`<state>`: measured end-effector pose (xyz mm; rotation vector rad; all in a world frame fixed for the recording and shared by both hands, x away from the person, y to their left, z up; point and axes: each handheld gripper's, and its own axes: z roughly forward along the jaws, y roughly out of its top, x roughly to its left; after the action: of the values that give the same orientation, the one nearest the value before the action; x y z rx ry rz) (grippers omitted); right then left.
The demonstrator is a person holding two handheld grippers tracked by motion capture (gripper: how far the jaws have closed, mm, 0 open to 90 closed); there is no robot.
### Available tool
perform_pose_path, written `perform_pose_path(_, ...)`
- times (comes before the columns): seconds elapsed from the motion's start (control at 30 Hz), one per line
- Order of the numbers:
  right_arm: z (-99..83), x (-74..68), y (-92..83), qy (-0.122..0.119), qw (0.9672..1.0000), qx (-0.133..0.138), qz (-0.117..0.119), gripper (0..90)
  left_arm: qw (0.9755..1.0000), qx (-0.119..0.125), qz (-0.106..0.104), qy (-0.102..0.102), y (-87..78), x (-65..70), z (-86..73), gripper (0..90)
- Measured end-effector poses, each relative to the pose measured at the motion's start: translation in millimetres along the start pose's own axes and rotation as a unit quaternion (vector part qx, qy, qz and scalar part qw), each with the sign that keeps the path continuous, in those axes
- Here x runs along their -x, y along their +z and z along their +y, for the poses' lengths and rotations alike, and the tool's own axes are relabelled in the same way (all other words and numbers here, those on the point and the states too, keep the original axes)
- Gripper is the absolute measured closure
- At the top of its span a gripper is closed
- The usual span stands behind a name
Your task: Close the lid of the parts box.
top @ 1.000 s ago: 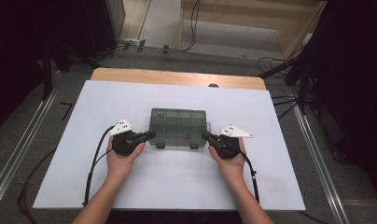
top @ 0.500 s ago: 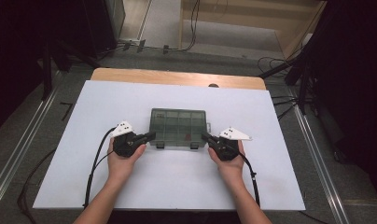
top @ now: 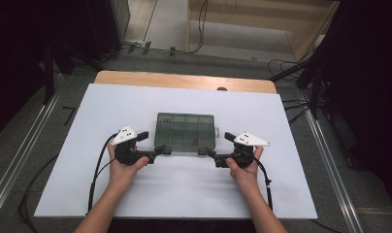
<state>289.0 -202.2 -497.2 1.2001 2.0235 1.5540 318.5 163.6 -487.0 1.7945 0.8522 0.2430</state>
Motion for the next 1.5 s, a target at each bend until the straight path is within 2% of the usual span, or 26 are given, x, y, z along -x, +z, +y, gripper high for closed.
perform_pose_path(0.07, 0.9, 0.0, -4.8, -0.003, 1.0000, 0.003, -0.004, 0.0, 0.9999, 0.010, -0.006, 0.004, -5.5, 0.7, 0.9, 0.0)
perform_pose_path(0.17, 0.6, 0.1, -11.2, -0.003, 0.9999, 0.008, -0.008, 0.0, 0.9997, 0.019, -0.009, 0.013, -12.0, 3.0, 2.3, 0.0)
perform_pose_path(0.2, 0.2, 0.4, -13.4, -0.003, 0.9999, 0.009, -0.010, 0.0, 0.9996, 0.016, -0.014, 0.018, -13.6, 3.6, 2.8, 0.0)
perform_pose_path(0.27, -0.8, 1.2, -17.2, -0.004, 0.9999, 0.011, -0.012, 0.0, 0.9995, 0.012, -0.008, 0.027, -16.5, 6.4, 2.6, 0.0)
perform_pose_path(0.33, -2.1, 1.5, -20.9, -0.002, 0.9998, 0.012, -0.014, 0.0, 0.9993, 0.013, -0.016, 0.030, -19.4, 7.7, 1.5, 0.0)
perform_pose_path(0.4, -3.6, 1.4, -24.2, -0.002, 0.9998, 0.014, -0.016, 0.0, 0.9992, 0.013, -0.012, 0.035, -22.1, 9.1, 0.0, 0.0)
perform_pose_path(0.57, -9.0, 2.5, -32.8, -0.003, 0.9997, 0.016, -0.018, 0.0, 0.9993, 0.015, -0.017, 0.030, -28.3, 9.5, -7.0, 0.0)
perform_pose_path(0.63, -11.3, 3.2, -36.4, -0.001, 0.9996, 0.018, -0.021, 0.0, 0.9993, 0.008, -0.012, 0.035, -30.0, 9.0, -9.1, 0.0)
perform_pose_path(0.9, -16.3, 6.9, -50.8, 0.002, 0.9992, 0.023, -0.031, 0.0, 0.9994, 0.020, 0.000, 0.028, -46.5, 4.1, -13.0, 0.0)
perform_pose_path(1.07, -19.8, 9.2, -60.5, 0.000, 0.9991, 0.022, -0.036, 0.0, 0.9994, 0.016, 0.008, 0.030, -57.7, 0.9, -15.7, 0.0)
perform_pose_path(1.27, -23.5, 10.4, -70.2, -0.002, 0.9989, 0.021, -0.042, 0.0, 0.9992, 0.022, 0.013, 0.030, -69.4, -1.8, -16.6, 0.0)
perform_pose_path(1.5, -27.7, 13.8, -80.9, -0.004, 0.9985, 0.020, -0.051, 0.0, 0.9994, 0.016, 0.017, 0.026, -82.5, -5.5, -23.6, 0.0)
